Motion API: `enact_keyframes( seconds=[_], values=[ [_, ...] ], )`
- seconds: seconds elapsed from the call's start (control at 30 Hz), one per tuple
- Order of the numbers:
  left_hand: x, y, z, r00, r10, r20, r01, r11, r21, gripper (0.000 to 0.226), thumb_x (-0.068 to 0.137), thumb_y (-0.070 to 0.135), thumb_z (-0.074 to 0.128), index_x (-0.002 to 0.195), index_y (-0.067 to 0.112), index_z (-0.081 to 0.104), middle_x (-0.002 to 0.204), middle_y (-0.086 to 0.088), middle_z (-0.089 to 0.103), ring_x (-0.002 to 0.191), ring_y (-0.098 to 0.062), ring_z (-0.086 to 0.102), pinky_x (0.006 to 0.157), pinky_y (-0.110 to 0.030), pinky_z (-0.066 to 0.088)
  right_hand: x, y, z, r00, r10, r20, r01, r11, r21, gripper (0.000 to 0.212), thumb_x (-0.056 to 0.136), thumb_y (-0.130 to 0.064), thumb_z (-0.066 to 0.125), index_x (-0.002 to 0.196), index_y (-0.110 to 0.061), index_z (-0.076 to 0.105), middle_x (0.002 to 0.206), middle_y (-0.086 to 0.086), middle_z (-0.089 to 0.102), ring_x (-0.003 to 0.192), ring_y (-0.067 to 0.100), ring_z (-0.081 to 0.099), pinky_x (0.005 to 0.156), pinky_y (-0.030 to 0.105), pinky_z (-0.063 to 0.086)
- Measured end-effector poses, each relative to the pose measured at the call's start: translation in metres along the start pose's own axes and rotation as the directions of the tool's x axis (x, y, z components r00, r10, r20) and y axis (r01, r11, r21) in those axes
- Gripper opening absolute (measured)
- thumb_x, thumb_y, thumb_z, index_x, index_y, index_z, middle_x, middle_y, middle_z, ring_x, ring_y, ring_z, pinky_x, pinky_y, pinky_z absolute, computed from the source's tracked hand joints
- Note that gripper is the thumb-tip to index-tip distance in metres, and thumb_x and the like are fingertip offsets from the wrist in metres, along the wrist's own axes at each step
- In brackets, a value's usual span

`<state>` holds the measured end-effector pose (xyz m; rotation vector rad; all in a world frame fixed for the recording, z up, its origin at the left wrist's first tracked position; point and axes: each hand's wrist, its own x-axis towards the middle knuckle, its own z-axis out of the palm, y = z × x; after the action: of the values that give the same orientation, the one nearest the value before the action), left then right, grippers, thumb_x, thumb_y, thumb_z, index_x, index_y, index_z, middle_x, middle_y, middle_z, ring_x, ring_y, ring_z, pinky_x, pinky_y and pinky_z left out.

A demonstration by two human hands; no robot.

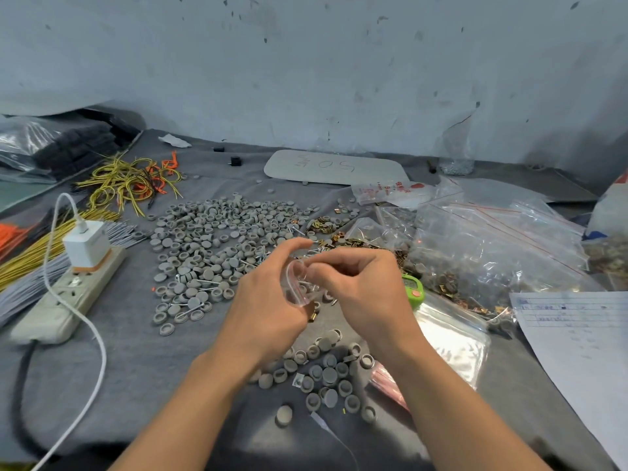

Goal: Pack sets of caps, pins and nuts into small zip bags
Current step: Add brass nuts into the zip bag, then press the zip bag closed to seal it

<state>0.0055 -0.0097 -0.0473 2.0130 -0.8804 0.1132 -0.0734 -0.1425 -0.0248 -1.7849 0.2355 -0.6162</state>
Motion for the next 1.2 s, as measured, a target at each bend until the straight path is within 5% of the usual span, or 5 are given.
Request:
enact_keyframes(
  seconds=[0.13,0.3,0.87,1.03,1.2],
  values=[
    [0.004,-0.004,-0.005,0.998,-0.022,-0.060,0.017,0.997,-0.074,0.049,0.081,0.010,0.080,0.106,0.042,0.052,0.099,0.028,0.069,0.092,0.009,0.064,0.074,-0.008,0.041,0.009,0.009,-0.015,0.981,0.101,-0.166,-0.106,0.994,-0.021,0.025,0.089,-0.001,0.071,0.092,-0.023,0.083,0.080,-0.007,0.079,0.080,0.009,0.075,0.063,0.018,0.056],
    [0.006,0.001,-0.013,0.997,-0.065,0.036,0.074,0.927,-0.369,0.040,0.077,0.009,0.067,0.107,0.033,0.059,0.104,0.010,0.076,0.099,-0.017,0.072,0.086,-0.045,0.058,0.006,0.015,-0.005,0.975,0.135,0.174,-0.137,0.991,-0.002,0.052,0.091,0.008,0.061,0.124,-0.031,0.070,0.108,-0.011,0.079,0.097,0.005,0.074,0.084,0.024,0.059],
    [0.021,-0.017,-0.070,0.893,-0.388,0.228,0.214,-0.079,-0.974,0.035,0.081,0.008,0.059,0.115,0.006,0.067,0.103,-0.006,0.073,0.103,-0.022,0.073,0.097,-0.041,0.057,0.030,0.032,0.015,0.957,0.277,0.090,-0.097,0.594,-0.798,0.064,0.091,0.000,0.059,0.145,-0.035,0.056,0.142,0.006,0.063,0.118,0.028,0.063,0.103,0.046,0.053],
    [0.022,-0.017,-0.074,0.874,-0.362,0.324,0.300,-0.122,-0.946,0.041,0.086,0.013,0.057,0.122,0.000,0.068,0.116,-0.013,0.073,0.109,-0.027,0.073,0.088,-0.046,0.062,0.021,0.017,0.027,0.939,0.270,0.211,-0.255,0.962,-0.098,0.034,0.093,-0.010,0.066,0.120,-0.030,0.073,0.104,-0.009,0.075,0.083,0.000,0.071,0.079,0.025,0.059],
    [0.024,-0.020,-0.072,0.849,-0.350,0.396,0.391,-0.086,-0.916,0.042,0.094,0.025,0.052,0.116,-0.002,0.075,0.128,-0.015,0.071,0.113,-0.026,0.072,0.093,-0.045,0.060,0.003,0.002,0.037,0.758,0.209,0.618,-0.505,0.788,0.352,0.031,0.090,0.015,0.062,0.114,-0.004,0.070,0.098,0.010,0.073,0.089,0.022,0.067,0.080,0.031,0.059]
  ],
)
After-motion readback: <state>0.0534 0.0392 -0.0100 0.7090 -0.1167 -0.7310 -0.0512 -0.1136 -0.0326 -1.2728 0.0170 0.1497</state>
